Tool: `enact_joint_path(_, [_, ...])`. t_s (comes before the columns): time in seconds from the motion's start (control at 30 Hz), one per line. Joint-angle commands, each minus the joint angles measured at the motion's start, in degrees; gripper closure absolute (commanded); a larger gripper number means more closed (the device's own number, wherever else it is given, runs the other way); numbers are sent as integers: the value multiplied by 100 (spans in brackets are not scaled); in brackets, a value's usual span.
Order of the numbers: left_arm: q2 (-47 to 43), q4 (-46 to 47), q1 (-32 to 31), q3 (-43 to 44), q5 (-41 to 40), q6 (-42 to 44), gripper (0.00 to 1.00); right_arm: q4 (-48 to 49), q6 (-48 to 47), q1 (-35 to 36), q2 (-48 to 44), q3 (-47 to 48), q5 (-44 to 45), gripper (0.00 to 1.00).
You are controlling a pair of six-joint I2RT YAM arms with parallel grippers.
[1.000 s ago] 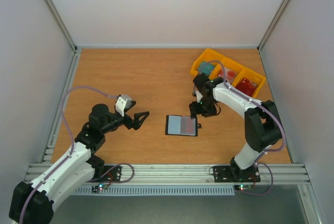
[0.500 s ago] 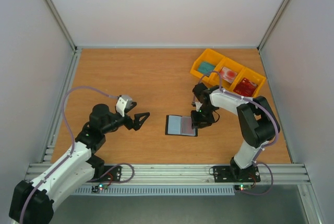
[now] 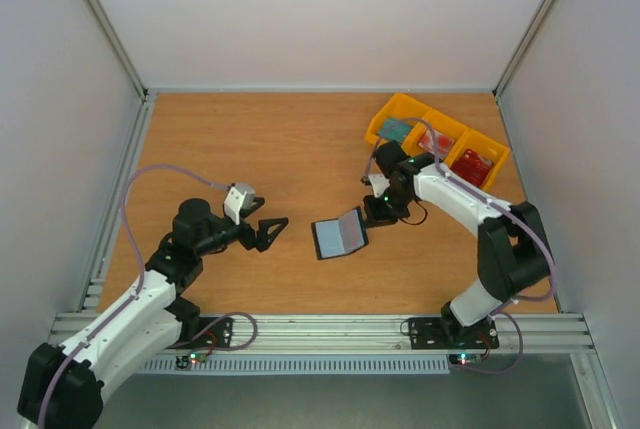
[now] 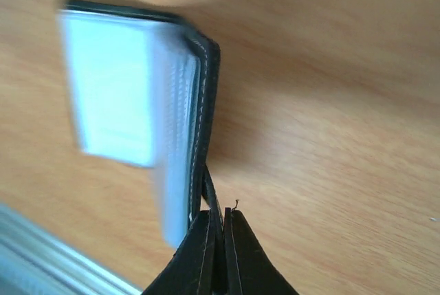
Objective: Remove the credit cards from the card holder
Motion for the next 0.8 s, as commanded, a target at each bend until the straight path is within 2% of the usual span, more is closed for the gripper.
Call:
enact_joint_path(0.0, [72,466,32,-109,388,-90,1,-233,-805,89,-731,402,-633,99])
enact_joint_path(0.17, [171,464,26,-175,1003,-8,1,-465,-1302,140,-961,494,-620,99])
enact_joint_path(0.27, [327,-133,0,25,1379,999,1,-739,-1395,146,-740,814,-726,99])
enact_joint_path(0.37, [442,-77,-1,69,1379,1341,10,-689,-1472,206,-789,1006,-1301,99])
enact_joint_path(0.43, [417,45,-4,35,1351,1353,11,-669,-1623,390,-901,1132,-1735,99])
enact_joint_path(0.5, [349,103,-1,18,1371,1363,8,-681,-1813,558,-1046,1263,-2199,99])
enact_joint_path(0.63, [188,83,-1,153,1580,1924,1,-791,-2219,772,-1344,1593,-3025,99])
enact_joint_path(0.77, [119,-551,8,400,2030,2808,1,-1166,-2494,984,-1344,2142,-3441,99])
